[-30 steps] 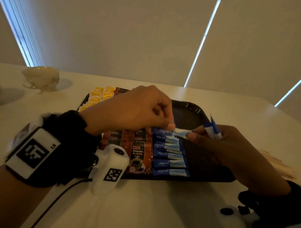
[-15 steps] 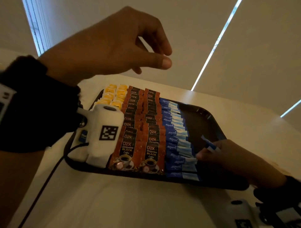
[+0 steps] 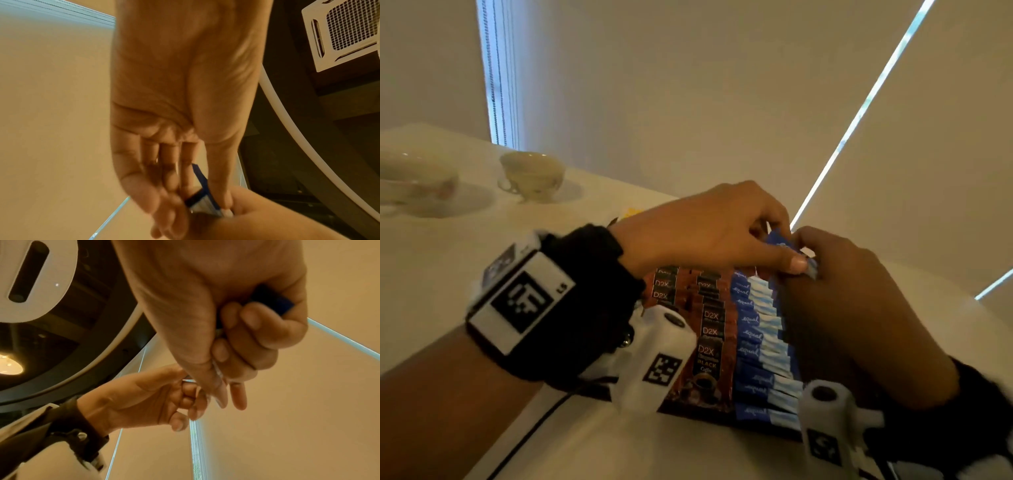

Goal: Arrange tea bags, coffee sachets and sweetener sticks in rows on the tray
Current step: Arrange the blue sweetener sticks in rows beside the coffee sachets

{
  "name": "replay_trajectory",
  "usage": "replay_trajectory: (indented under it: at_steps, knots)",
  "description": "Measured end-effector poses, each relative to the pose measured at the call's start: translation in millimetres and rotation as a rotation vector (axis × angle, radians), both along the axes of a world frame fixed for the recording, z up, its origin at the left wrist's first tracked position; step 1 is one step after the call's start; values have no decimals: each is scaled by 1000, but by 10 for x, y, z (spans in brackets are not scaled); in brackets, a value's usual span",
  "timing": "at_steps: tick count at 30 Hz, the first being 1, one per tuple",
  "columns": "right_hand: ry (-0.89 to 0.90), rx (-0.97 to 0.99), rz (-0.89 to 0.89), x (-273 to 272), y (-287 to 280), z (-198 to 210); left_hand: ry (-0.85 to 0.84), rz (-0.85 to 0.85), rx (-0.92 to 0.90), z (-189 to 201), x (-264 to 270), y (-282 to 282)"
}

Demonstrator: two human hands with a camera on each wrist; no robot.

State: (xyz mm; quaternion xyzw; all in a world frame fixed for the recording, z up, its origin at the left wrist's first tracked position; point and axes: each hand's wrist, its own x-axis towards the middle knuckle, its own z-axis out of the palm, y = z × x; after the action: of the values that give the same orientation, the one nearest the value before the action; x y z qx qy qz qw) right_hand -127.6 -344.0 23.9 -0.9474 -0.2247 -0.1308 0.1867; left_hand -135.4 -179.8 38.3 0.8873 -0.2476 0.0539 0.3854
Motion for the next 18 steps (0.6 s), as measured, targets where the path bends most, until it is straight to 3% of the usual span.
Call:
replay_trajectory:
  at_steps: [3,7,13,18]
  knots:
    - [-131,-9,9,55,100,47,-61,51,-115,36,13,59]
    - [-136,33,28,110,187,74,-14,54,-374,69,-5,108]
    - [111,119,211,268,243,197,32,109,-503,90,37,191]
    - [264,418,218,273,1,320,-51,203,-565,103,77,268]
